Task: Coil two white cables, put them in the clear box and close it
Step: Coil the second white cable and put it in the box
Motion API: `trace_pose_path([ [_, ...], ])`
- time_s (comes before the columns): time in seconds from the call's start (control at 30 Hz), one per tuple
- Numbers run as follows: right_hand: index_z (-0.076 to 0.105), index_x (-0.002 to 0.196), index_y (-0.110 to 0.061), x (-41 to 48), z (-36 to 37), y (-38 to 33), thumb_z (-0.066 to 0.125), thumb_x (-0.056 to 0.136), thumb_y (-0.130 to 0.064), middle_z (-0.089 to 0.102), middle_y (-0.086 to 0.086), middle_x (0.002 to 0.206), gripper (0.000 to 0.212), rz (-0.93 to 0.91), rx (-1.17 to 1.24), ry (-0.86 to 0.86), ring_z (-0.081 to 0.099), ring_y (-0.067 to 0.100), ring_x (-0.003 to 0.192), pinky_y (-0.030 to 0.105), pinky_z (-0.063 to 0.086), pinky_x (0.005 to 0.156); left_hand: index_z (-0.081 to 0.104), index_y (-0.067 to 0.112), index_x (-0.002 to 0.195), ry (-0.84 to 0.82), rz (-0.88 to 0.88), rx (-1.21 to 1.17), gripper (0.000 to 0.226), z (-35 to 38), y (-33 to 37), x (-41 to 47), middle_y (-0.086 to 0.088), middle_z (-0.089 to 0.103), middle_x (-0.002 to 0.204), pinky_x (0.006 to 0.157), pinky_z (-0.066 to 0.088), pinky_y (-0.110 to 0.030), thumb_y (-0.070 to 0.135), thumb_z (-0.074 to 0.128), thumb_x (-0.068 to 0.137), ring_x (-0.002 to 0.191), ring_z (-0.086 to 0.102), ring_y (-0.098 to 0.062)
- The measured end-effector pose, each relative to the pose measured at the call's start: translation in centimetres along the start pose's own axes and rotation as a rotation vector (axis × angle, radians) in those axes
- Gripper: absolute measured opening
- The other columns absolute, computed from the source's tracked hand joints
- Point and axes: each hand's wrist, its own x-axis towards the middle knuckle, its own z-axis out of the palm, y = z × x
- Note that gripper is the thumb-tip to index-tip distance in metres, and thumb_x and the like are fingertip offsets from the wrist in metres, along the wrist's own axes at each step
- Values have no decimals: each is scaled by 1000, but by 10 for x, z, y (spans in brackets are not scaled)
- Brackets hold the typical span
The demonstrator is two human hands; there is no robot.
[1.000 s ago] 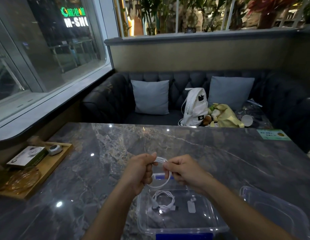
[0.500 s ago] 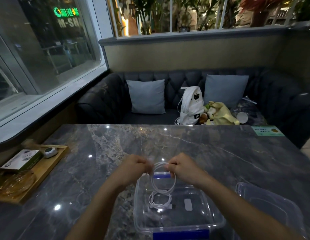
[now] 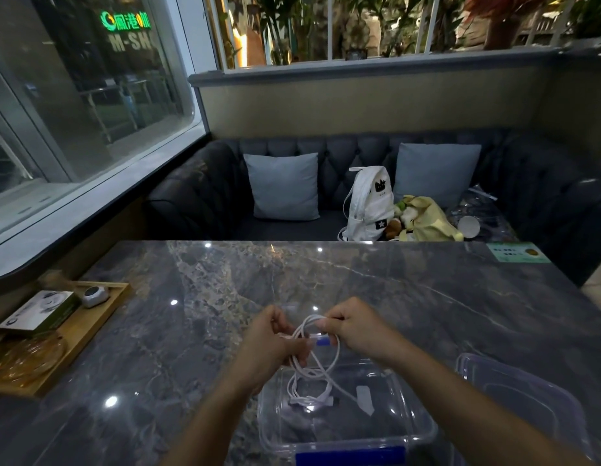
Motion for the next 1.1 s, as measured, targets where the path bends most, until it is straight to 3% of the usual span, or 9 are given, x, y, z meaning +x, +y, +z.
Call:
trace_pose_path([
  [0.13,55,48,-15,-1,7,-6,59,87,-23,44,-9,36,40,-22,8,5,38,0,35,17,31,47,38,18,69,231,155,320,31,10,-11,-4,-4,54,53,37,45,-32,0,60,80,42,60,-23],
  [0.23,57,53,-5,-1,13,-11,58,88,-26,41,-3,44,41,-40,5,9,34,5,40,26,32,51,39,17,70,318,128,296,25,13,-13,-3,-6,53,61,39,47,-35,-2,50,82,45,61,-24],
  [0.37,58,55,-2,0,12,-13,58,87,-26,42,1,47,40,-66,-7,21,38,11,46,29,33,54,47,19,75,299,126,199,22,12,-10,-1,0,58,75,59,44,-27,4,61,82,69,58,-17],
  [0.5,58,57,0,0,2,-9,58,87,-25,46,-4,46,39,-59,8,32,41,6,43,27,36,54,54,28,104,81,175,357,21,-1,-12,-4,17,59,106,85,45,-26,24,64,85,101,54,-1],
  [0.63,60,60,-3,-1,-10,-3,58,88,-23,50,-1,50,34,-90,-3,30,43,0,42,18,37,51,61,37,96,-174,281,554,9,-9,-10,-13,16,67,89,71,45,-14,37,55,89,83,60,5],
  [0.73,62,66,-1,-4,-11,1,57,89,-18,57,7,58,29,-219,-77,35,50,16,54,27,40,57,66,23,76,-24,337,686,12,-11,-14,-13,1,65,67,63,43,-24,33,65,83,62,56,-8],
  [0.87,69,81,3,-8,-7,1,64,77,2,67,16,74,6,-638,-405,136,62,26,67,31,48,60,62,11,58,169,199,698,32,-13,-17,-8,5,53,44,49,36,-25,30,66,83,41,46,-3],
  [1.0,72,74,-14,-11,-4,3,62,75,-9,70,5,82,11,-826,-695,414,57,19,79,28,44,68,61,11,54,115,43,379,41,-9,-17,-12,2,55,34,33,34,-19,13,50,93,26,41,-3],
  [1.1,69,69,-15,-12,0,2,60,76,-3,58,1,59,16,-877,-787,560,44,14,59,24,31,56,70,9,63,146,-29,44,31,-3,-13,-14,0,66,48,36,42,-16,7,55,90,35,52,-6],
])
